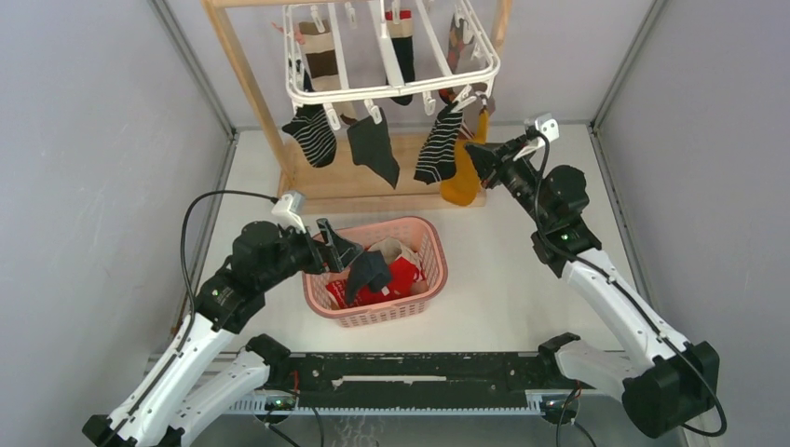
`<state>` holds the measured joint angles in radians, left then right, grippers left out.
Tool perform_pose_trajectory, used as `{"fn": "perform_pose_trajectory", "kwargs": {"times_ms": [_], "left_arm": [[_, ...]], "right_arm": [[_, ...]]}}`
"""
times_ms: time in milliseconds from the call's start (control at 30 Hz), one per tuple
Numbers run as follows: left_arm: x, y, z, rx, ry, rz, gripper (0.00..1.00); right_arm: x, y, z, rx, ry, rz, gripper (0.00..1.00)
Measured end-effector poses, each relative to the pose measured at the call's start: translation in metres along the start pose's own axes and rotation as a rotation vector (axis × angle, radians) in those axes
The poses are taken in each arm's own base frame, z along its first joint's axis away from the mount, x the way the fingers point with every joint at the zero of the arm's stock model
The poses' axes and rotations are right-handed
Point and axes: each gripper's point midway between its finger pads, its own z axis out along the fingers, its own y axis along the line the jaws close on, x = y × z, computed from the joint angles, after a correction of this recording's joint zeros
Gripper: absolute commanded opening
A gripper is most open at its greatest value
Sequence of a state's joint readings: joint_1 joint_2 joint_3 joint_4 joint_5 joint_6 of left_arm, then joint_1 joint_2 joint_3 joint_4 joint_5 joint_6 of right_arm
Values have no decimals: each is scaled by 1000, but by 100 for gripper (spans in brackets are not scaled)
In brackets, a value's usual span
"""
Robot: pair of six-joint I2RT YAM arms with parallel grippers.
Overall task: Remove the socks clipped to the hanger
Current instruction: Remove the sock from the hanger.
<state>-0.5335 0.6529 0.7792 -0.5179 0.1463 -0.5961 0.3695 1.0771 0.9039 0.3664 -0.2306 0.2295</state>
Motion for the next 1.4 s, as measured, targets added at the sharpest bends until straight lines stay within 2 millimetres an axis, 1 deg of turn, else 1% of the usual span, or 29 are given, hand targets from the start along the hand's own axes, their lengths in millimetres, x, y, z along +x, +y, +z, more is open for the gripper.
{"fn": "perform_pose_trajectory", "kwargs": {"times_ms": [167,333,500,667,800,933,1100,1400], "left_arm": [[-2,-7,0,32,-4,-5,100],[-1,-17,2,75,5,1,100],[0,-28,5,114,12,11,100],[2,-33,7,132,17,18,100],[-1,-37,7,149,6,17,100],[-4,-43,7,171,-7,20,100],[-8,-50,9,202,-17,21,100],[-17,-64,13,266,-46,33,100]], "right_arm": [[4,21,-12,-23,29,4,8],[13,45,-19,-70,68,25,7],[26,72,-22,-133,108,52,6],[32,99,-23,-194,125,86,4],[38,122,-23,-245,137,118,4],[46,139,-23,-282,157,144,3],[54,154,-21,-314,170,170,3],[60,168,-14,-353,189,274,0]]}}
